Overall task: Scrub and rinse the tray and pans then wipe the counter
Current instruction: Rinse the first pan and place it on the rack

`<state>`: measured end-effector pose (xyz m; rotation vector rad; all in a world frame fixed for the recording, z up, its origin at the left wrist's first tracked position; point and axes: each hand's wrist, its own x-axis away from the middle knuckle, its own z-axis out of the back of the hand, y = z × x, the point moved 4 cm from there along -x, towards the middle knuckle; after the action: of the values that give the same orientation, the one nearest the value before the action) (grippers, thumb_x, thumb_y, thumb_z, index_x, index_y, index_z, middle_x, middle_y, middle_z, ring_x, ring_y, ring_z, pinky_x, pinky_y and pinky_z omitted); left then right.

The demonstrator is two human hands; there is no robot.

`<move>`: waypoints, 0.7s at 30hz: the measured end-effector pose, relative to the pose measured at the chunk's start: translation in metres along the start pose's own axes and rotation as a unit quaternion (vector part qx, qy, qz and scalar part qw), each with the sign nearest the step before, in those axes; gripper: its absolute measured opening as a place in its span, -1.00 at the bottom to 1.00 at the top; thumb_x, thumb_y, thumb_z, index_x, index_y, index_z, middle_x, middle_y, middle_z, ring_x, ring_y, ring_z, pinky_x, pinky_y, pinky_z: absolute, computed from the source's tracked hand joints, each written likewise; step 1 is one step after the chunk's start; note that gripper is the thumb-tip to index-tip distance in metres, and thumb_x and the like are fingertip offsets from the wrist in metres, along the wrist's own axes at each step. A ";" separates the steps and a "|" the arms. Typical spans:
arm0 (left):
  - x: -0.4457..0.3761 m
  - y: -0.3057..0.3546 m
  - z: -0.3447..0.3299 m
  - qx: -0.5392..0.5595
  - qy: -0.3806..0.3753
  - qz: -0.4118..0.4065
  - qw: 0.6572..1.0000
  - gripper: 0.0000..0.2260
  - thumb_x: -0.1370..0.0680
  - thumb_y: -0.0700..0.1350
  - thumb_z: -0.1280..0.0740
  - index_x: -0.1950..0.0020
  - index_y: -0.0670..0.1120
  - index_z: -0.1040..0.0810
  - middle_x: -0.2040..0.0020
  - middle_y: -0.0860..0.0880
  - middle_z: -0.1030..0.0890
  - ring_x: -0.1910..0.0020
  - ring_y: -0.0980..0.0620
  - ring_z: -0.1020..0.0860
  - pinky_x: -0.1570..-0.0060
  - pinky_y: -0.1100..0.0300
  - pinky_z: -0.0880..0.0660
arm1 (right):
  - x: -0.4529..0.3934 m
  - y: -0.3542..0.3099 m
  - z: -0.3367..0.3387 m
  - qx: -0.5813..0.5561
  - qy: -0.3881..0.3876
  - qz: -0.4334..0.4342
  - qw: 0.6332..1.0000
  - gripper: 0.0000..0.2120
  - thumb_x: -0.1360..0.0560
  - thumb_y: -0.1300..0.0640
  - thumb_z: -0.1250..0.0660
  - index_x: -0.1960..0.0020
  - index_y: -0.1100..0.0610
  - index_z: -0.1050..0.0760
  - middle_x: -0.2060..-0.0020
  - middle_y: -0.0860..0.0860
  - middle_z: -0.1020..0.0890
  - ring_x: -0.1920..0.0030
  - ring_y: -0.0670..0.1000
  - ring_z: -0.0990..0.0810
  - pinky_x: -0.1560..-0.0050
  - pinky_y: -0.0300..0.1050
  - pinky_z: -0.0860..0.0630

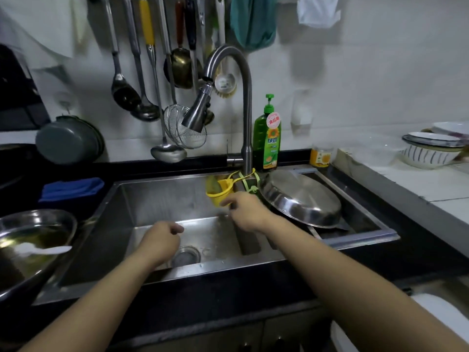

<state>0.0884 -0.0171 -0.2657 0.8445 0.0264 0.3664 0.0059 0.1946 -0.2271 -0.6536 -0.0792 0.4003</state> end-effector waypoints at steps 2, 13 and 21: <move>0.000 0.030 -0.031 0.204 -0.066 0.041 0.976 -0.87 -0.64 -0.33 -0.27 0.02 -0.22 -0.61 0.03 -0.24 -0.69 0.24 -0.04 -0.67 0.22 0.20 -0.59 | 0.011 0.040 0.054 -0.038 0.134 -0.057 0.989 -0.69 -0.52 0.34 -0.24 -0.02 0.01 -0.67 -0.05 0.00 -0.68 -0.13 0.03 -0.61 -0.13 -0.18 -0.49; -0.043 0.169 -0.180 0.457 -0.173 0.169 0.856 -0.85 -0.73 -0.18 -0.17 -0.06 -0.14 -0.51 0.17 -0.08 -0.61 0.26 0.06 -0.53 0.19 0.19 -0.55 | 0.063 0.205 0.143 -0.050 0.254 -0.281 0.924 -0.80 -0.60 0.13 -0.22 -0.04 0.13 -0.62 -0.06 0.17 -0.63 -0.02 0.21 -0.60 -0.13 0.08 -0.58; -0.047 0.183 -0.139 0.650 -0.125 0.158 0.733 -0.78 -0.71 -0.36 -0.10 0.07 -0.26 -0.45 0.18 -0.22 -0.60 0.05 -0.14 -0.62 -0.15 -0.21 -0.49 | 0.048 0.201 0.152 -0.049 0.328 -0.236 0.914 -0.80 -0.57 0.26 -0.23 -0.07 0.04 -0.58 -0.10 0.08 -0.63 -0.05 0.10 -0.55 -0.06 -0.05 -0.47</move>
<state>-0.0352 0.1790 -0.2295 2.3268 -0.1343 0.5447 -0.0474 0.4453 -0.2307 -0.8135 0.3819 -0.3043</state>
